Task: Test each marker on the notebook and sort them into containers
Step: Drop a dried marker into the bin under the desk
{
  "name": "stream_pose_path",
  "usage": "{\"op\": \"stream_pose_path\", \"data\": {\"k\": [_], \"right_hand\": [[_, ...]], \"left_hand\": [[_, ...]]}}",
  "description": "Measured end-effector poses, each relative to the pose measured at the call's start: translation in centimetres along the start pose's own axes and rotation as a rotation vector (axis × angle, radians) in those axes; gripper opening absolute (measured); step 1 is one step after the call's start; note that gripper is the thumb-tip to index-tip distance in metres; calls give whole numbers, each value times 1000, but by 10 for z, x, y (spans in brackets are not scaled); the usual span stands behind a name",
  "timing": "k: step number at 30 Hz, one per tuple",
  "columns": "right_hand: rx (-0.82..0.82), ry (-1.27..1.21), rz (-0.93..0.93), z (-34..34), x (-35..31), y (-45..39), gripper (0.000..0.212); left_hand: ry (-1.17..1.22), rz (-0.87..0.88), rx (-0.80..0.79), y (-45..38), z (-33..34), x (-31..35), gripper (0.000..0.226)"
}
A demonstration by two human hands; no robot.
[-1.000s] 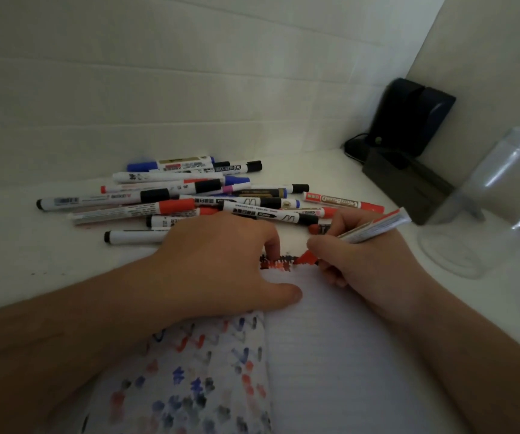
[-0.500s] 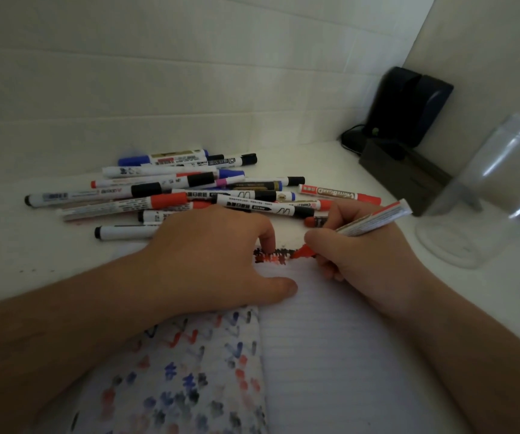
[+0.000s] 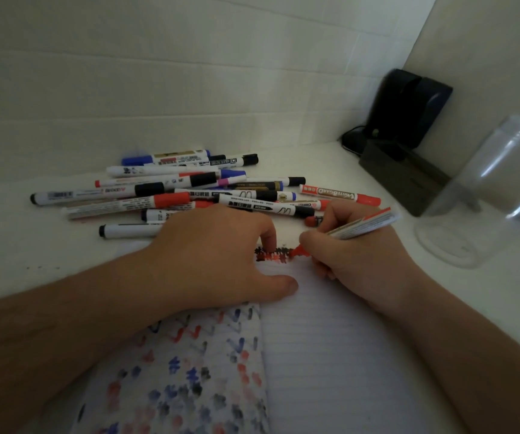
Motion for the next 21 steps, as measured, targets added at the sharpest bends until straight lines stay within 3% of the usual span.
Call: {"op": "stream_pose_path", "data": {"k": [13, 16, 18, 21], "right_hand": [[2, -23, 18, -2, 4, -3, 30], [-25, -346, 20, -8, 5, -2, 34], [-102, -593, 4, -14, 4, 0, 24], [-223, -806, 42, -21, 5, -1, 29]], "left_hand": [[35, 33, 42, 3, -1, 1, 59], [272, 103, 164, 8, -7, 3, 40], [476, 145, 214, 9, -9, 4, 19], [536, 188, 281, 5, -10, 1, 20]]}}
Point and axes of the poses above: each hand's wrist, its own y-axis away from the middle knuckle, its own z-axis out of the palm, x = y × z, the point moved 6 cm from there along -y, towards the middle knuckle, and after that the axes turned 1 degree about y, right-handed, at the moved point
